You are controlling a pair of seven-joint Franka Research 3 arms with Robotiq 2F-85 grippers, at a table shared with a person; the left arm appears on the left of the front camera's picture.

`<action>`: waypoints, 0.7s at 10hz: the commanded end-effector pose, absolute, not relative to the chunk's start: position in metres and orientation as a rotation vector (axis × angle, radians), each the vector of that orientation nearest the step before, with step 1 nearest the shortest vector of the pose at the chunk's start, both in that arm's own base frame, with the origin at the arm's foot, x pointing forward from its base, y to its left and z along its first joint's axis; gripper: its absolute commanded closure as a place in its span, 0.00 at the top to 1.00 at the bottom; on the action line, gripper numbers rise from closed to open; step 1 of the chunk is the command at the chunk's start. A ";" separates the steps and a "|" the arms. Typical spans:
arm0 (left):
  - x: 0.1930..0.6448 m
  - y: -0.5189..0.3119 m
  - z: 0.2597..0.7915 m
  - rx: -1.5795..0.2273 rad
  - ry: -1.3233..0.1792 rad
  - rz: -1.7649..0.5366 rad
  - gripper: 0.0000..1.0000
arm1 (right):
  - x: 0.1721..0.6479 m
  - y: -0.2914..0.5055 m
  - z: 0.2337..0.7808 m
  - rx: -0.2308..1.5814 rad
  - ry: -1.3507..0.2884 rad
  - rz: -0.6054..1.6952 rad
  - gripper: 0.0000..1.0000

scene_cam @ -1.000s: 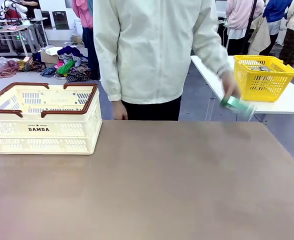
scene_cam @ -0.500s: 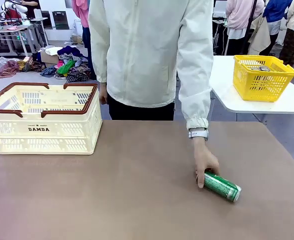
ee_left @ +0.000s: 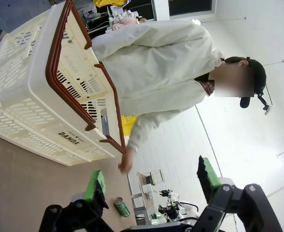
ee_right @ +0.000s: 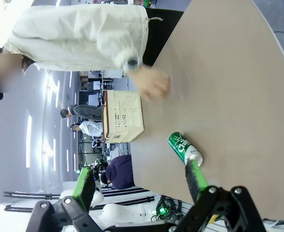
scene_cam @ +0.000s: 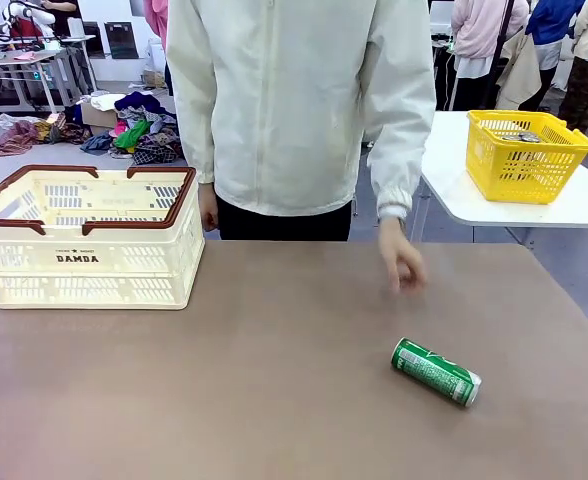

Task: Place the drinks into the Shopping basket.
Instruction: Pick up one drink and place it into the Shopping basket.

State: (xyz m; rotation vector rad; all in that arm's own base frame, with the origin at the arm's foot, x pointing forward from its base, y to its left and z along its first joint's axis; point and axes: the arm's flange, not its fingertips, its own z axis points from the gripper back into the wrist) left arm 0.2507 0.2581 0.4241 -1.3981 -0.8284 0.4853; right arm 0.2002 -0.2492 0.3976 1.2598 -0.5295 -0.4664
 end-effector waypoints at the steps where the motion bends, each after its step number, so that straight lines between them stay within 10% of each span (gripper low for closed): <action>1: 0.248 0.259 0.426 -1.404 -0.812 0.482 1.00 | 0.200 -0.250 0.400 1.264 -0.547 -0.456 1.00; 4: 0.248 0.259 0.426 -1.404 -0.812 0.482 1.00 | 0.200 -0.249 0.398 1.260 -0.530 -0.466 1.00; 7: 0.248 0.259 0.426 -1.404 -0.812 0.482 1.00 | 0.291 -0.135 0.451 0.830 -0.214 -0.086 1.00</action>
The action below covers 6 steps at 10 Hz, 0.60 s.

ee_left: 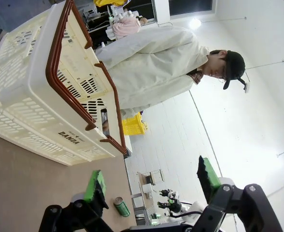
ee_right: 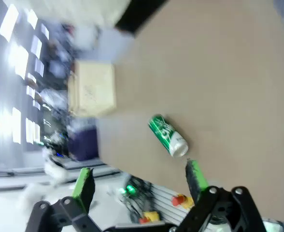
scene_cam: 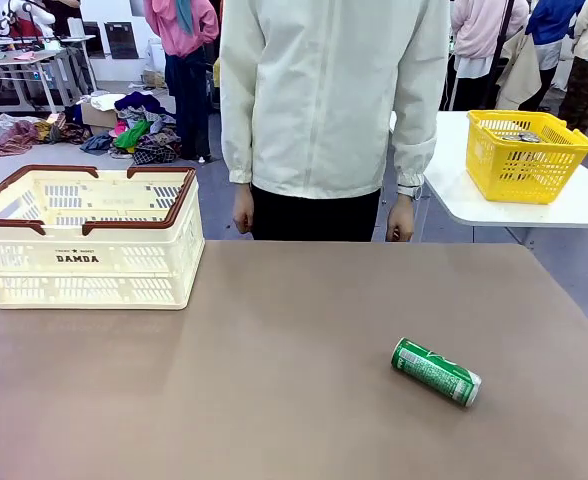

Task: Place the drinks into the Shopping basket.
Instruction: Pick up one drink and place it into the Shopping basket.

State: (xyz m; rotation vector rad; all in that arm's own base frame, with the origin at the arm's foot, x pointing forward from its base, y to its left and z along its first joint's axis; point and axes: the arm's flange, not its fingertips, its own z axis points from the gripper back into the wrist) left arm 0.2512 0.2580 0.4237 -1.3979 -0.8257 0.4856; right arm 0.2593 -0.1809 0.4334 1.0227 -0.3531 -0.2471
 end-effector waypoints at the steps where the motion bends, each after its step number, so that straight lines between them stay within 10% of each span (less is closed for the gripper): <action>1: 0.248 0.259 0.426 -1.404 -0.812 0.482 1.00 | 0.318 -0.082 0.451 0.680 -0.104 -0.055 1.00; 6: 0.248 0.259 0.426 -1.404 -0.812 0.482 1.00 | 0.361 0.121 0.396 0.170 0.098 0.146 1.00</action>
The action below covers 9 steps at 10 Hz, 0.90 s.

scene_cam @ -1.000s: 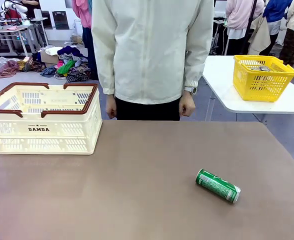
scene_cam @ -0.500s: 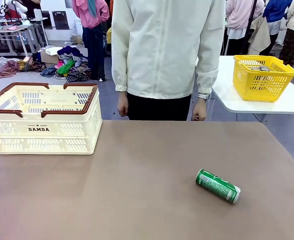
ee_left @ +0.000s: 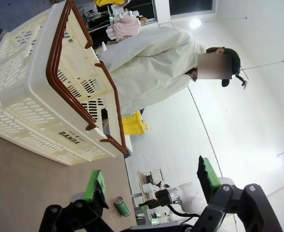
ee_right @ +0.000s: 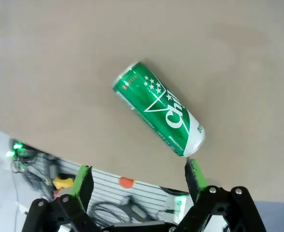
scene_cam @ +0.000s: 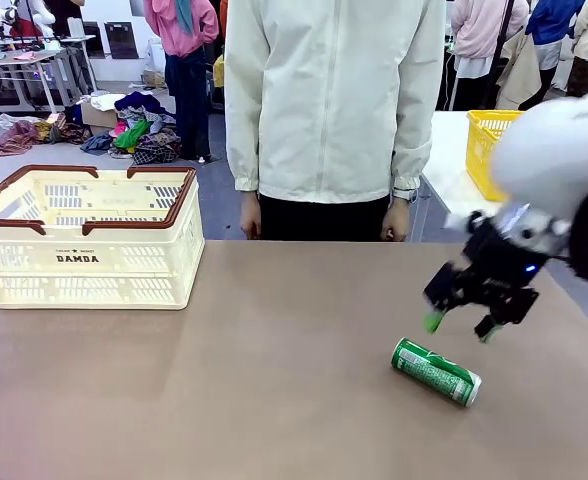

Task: Place the drinks into the Shopping basket.
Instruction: Pick up one drink and place it into the Shopping basket.

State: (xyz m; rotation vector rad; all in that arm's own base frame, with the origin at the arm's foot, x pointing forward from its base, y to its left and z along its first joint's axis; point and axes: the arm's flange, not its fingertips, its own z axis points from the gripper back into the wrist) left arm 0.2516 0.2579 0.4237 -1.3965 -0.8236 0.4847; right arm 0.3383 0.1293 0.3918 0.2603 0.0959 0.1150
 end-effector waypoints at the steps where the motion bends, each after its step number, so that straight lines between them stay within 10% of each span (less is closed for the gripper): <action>1: 0.248 0.259 0.426 -1.404 -0.812 0.482 1.00 | 0.361 0.139 0.385 0.092 0.074 0.135 1.00; 9: 0.248 0.259 0.426 -1.404 -0.812 0.482 1.00 | 0.355 0.144 0.374 0.063 0.065 0.129 1.00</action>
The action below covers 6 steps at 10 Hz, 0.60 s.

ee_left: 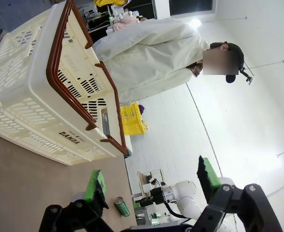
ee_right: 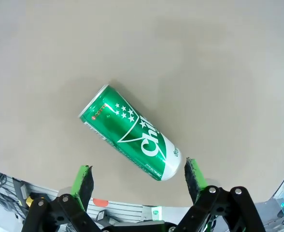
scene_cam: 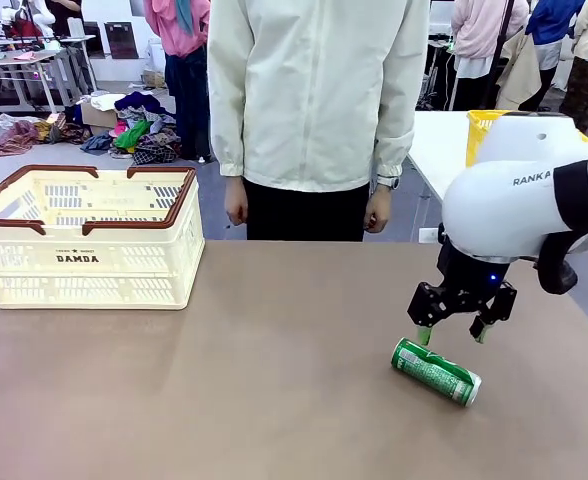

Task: Place the drinks into the Shopping basket.
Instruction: Pick up one drink and place it into the Shopping basket.

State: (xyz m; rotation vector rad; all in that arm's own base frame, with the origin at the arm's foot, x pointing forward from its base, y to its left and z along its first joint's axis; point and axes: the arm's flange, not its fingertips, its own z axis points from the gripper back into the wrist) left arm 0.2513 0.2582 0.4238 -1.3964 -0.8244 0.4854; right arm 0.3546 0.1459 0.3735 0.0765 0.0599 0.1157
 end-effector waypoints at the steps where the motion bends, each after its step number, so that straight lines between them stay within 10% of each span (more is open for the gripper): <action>1: 0.248 0.259 0.426 -1.404 -0.812 0.482 1.00 | 0.356 0.144 0.375 0.076 0.052 0.108 1.00; 6: 0.248 0.259 0.426 -1.404 -0.812 0.482 1.00 | 0.339 0.158 0.368 -0.005 -0.193 1.141 1.00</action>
